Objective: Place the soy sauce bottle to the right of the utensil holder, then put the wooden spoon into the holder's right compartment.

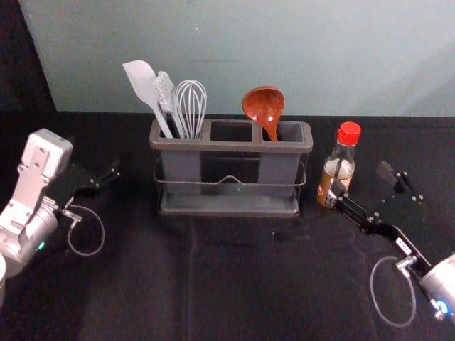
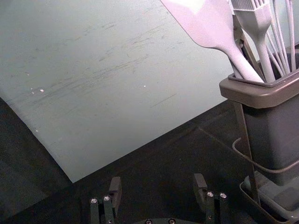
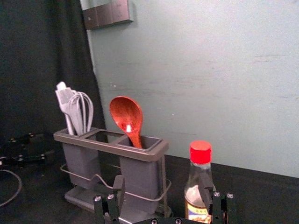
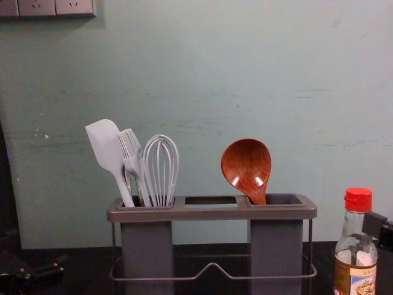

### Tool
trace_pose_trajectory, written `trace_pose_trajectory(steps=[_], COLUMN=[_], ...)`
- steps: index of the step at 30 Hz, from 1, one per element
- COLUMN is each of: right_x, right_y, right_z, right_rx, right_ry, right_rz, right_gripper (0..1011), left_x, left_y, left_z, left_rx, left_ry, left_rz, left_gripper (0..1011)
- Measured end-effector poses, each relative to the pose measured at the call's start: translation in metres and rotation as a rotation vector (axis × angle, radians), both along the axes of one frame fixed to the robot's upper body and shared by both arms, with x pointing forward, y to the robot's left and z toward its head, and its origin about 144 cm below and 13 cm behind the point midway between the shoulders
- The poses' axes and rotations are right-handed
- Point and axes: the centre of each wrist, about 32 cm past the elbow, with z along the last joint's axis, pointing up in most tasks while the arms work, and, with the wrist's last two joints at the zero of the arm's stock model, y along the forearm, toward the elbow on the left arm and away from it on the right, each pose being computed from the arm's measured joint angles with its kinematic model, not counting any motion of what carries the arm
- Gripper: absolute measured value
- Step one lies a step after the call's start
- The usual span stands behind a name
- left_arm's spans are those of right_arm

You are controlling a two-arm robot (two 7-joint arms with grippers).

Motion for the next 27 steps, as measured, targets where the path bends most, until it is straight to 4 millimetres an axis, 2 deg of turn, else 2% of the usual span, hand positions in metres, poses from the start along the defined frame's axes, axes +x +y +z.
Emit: trace_pose_trajectory(steps=[12, 27], right_x=[-0.009, -0.008], right_y=[0.006, 0.006], right_z=[-0.024, -0.024], right_rx=[-0.028, -0.028], right_ry=[-0.029, -0.031], right_rz=[-0.090, -0.082], right_gripper=[1004, 1004], left_x=[0.000, 0.000], left_y=[0.000, 0.000], left_z=[0.000, 0.000], left_rx=[0.000, 0.000], left_ry=[0.000, 0.000], left_rz=[0.000, 0.000], left_gripper=[1005, 1005])
